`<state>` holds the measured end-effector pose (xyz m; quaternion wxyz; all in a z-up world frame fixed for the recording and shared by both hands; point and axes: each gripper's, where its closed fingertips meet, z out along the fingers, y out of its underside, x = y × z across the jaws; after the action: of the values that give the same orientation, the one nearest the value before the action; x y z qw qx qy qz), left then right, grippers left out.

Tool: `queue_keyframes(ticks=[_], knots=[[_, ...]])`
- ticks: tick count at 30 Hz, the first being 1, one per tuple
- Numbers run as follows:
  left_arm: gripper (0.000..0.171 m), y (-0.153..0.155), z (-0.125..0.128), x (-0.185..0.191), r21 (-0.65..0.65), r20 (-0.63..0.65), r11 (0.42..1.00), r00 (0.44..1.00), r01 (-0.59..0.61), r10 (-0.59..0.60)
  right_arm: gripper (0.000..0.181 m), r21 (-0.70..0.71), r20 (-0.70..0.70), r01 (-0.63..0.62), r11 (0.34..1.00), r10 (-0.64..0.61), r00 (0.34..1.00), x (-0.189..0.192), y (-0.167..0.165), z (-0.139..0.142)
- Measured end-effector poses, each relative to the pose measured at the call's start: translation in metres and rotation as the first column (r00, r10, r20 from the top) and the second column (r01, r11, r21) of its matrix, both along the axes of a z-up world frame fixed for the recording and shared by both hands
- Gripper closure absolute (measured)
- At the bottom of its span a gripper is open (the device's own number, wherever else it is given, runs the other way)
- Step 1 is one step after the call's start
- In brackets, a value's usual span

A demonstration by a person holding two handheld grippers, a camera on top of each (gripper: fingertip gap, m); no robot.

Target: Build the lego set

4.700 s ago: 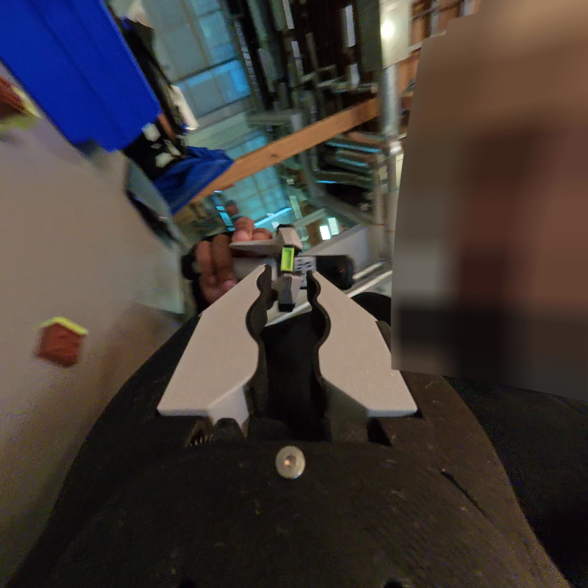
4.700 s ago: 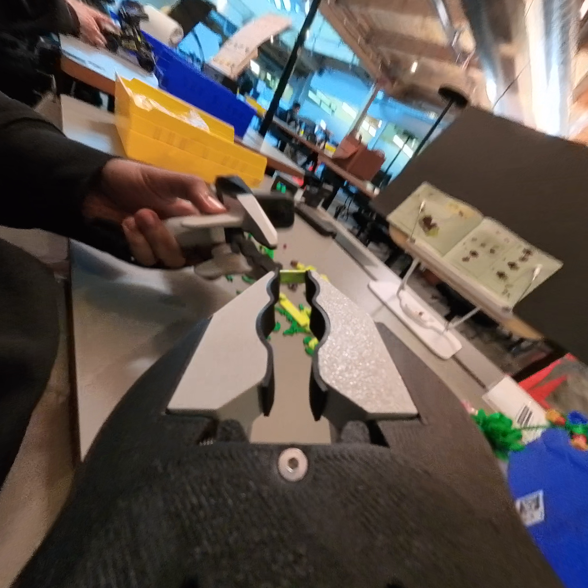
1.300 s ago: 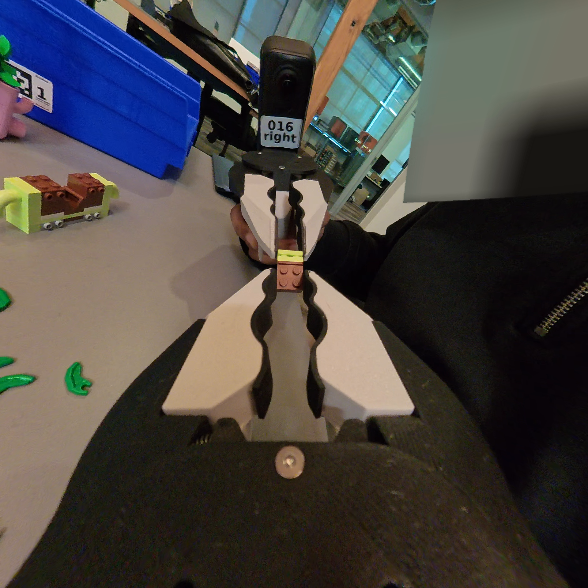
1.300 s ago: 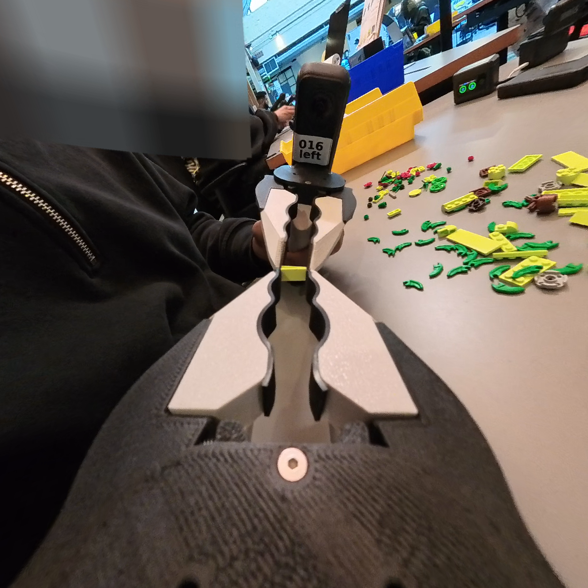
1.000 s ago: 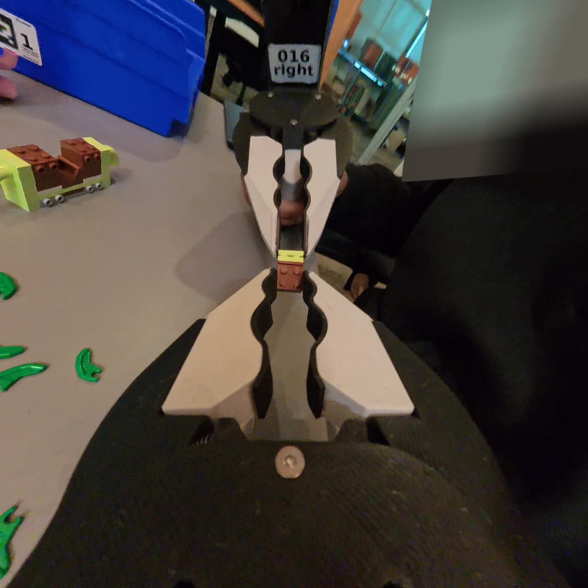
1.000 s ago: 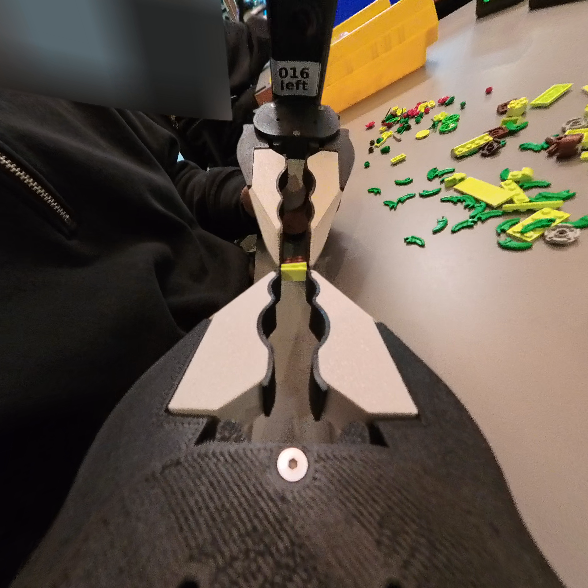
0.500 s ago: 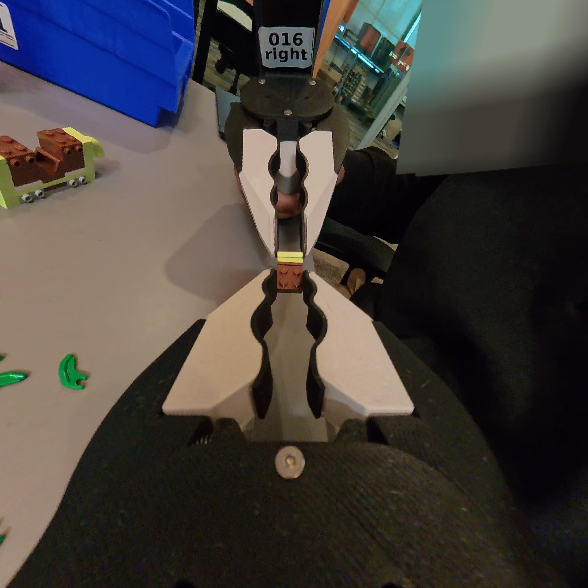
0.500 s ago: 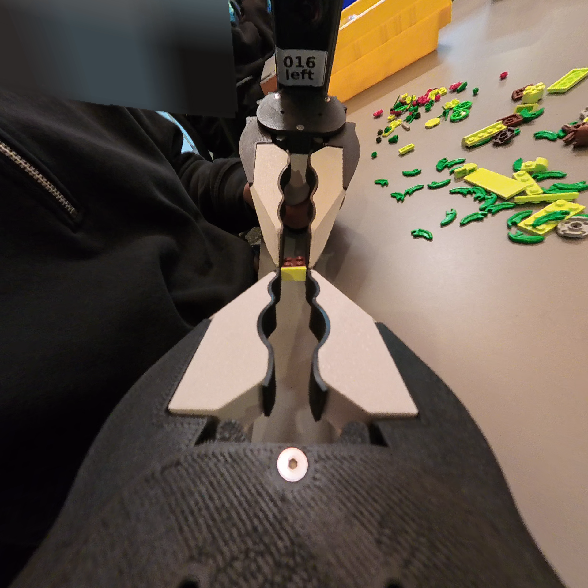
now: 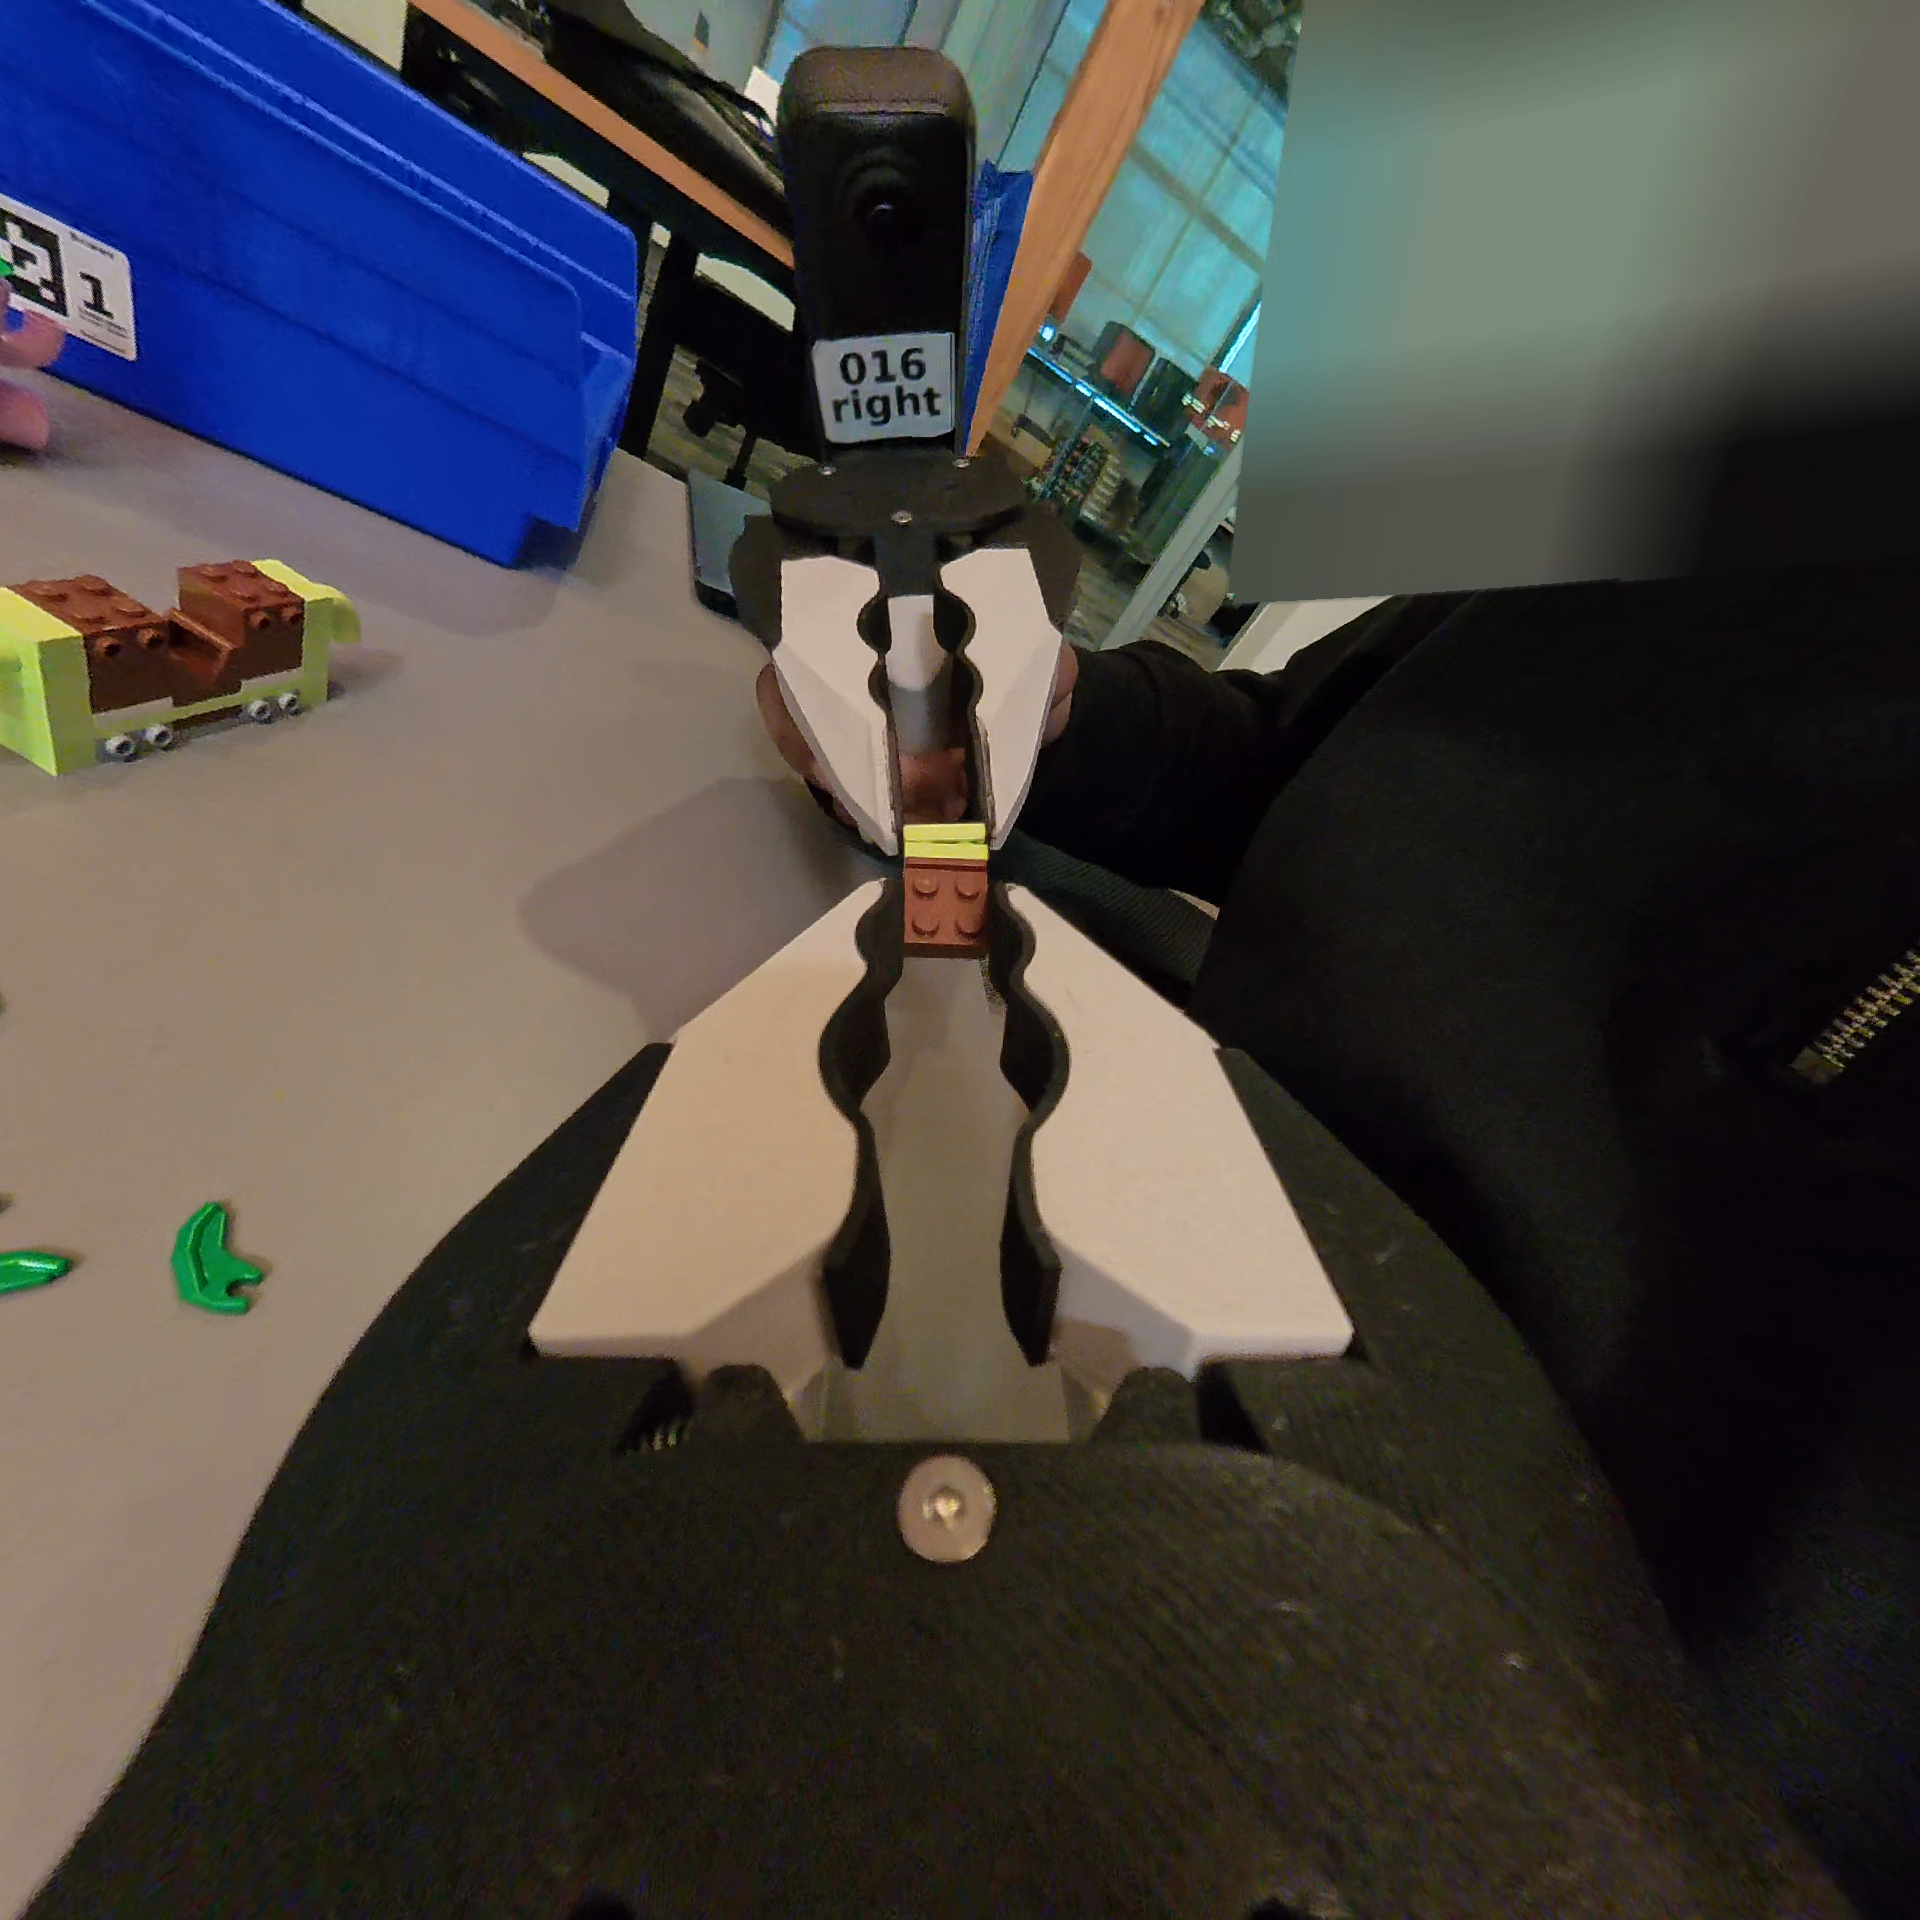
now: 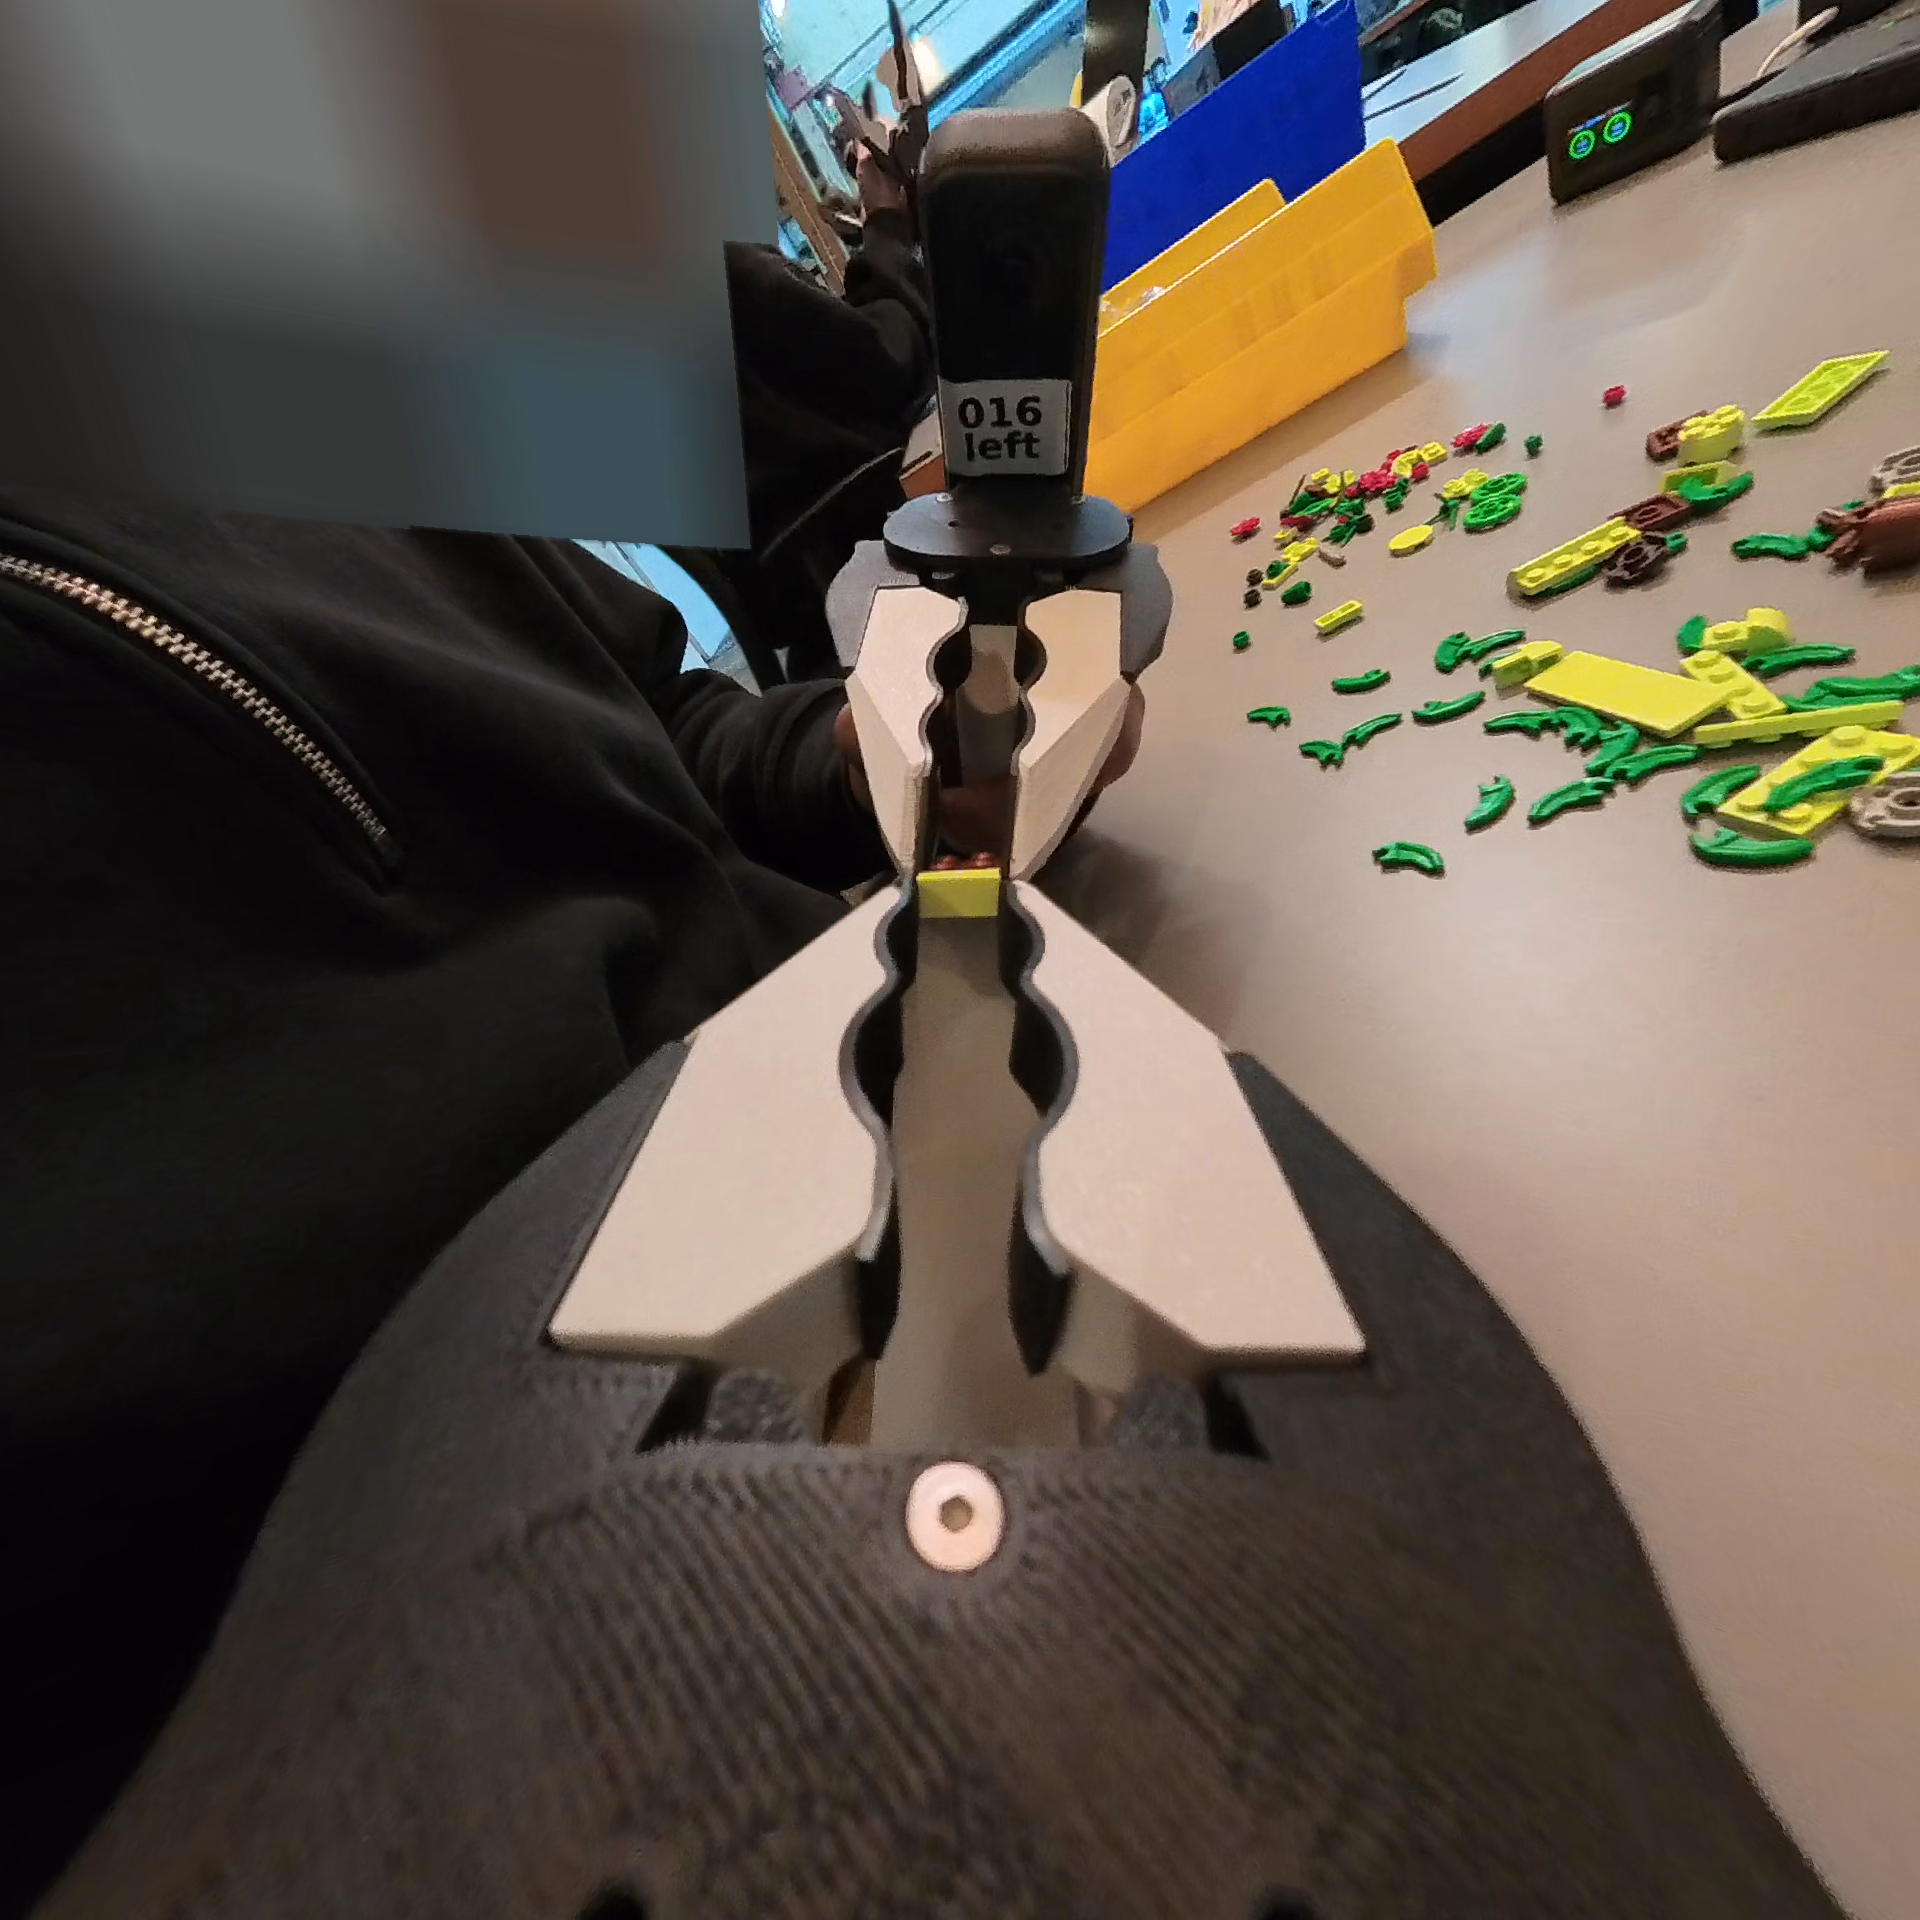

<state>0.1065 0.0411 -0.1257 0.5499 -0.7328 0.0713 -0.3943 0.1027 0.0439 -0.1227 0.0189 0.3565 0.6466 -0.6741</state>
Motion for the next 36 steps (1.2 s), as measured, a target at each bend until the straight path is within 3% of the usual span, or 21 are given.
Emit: queue_keyframes(ticks=[22, 36], knots=[[0.161, 0.002, 0.013, -0.012, 0.04, 0.12, 0.997, 0.991, -0.064, 0.059, 0.169, -0.129, -0.031, 0.128, 0.983, -0.133, 0.991, -0.012, 0.001, 0.011], [0.161, 0.009, -0.011, -0.025, -0.055, -0.056, 0.989, 0.989, -0.136, 0.133, 0.168, 0.094, 0.011, 0.162, 0.982, -0.164, 0.986, -0.023, -0.003, -0.015]])
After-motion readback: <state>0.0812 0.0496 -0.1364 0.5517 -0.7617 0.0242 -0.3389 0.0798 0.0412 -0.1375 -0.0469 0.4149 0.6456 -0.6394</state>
